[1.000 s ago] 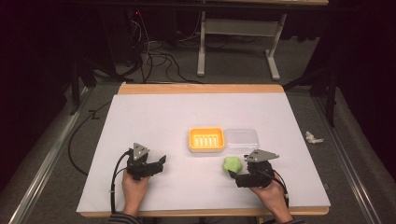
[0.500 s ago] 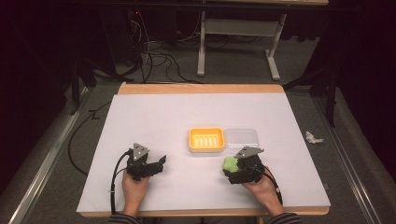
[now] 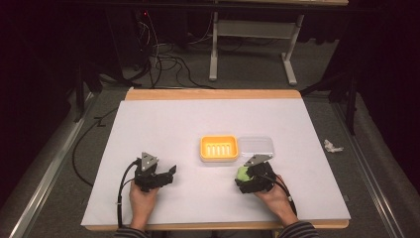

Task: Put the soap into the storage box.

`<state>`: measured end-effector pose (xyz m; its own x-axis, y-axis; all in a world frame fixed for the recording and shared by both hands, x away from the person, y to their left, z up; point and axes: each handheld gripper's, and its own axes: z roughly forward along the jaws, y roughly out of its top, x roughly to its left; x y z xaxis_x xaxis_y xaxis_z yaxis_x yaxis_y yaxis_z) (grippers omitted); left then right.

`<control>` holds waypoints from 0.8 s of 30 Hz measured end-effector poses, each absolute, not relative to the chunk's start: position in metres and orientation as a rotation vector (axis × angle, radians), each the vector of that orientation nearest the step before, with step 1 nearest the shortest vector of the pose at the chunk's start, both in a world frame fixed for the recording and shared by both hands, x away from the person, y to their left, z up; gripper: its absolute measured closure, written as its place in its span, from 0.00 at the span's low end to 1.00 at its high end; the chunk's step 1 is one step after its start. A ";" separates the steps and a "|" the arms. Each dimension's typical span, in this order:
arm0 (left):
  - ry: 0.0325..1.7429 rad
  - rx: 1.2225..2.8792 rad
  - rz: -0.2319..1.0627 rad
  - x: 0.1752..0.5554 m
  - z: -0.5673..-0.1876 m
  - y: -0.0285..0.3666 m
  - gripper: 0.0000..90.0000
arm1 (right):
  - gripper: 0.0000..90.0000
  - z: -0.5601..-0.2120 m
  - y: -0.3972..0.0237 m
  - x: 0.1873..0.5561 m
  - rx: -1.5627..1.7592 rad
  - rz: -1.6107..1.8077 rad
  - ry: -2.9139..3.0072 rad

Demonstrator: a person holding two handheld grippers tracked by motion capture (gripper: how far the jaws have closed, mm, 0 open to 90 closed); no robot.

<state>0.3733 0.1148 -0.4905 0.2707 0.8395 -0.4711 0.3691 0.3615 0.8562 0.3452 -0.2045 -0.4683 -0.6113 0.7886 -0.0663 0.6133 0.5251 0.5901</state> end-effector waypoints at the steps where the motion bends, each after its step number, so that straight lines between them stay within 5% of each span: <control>1: 1.325 1.229 0.459 0.373 -0.490 0.115 0.23 | 0.22 -0.469 -0.205 0.346 1.164 0.763 2.447; 24: 1.326 1.234 0.455 0.373 -0.490 0.115 0.23 | 0.28 -0.469 -0.206 0.344 1.188 0.797 2.447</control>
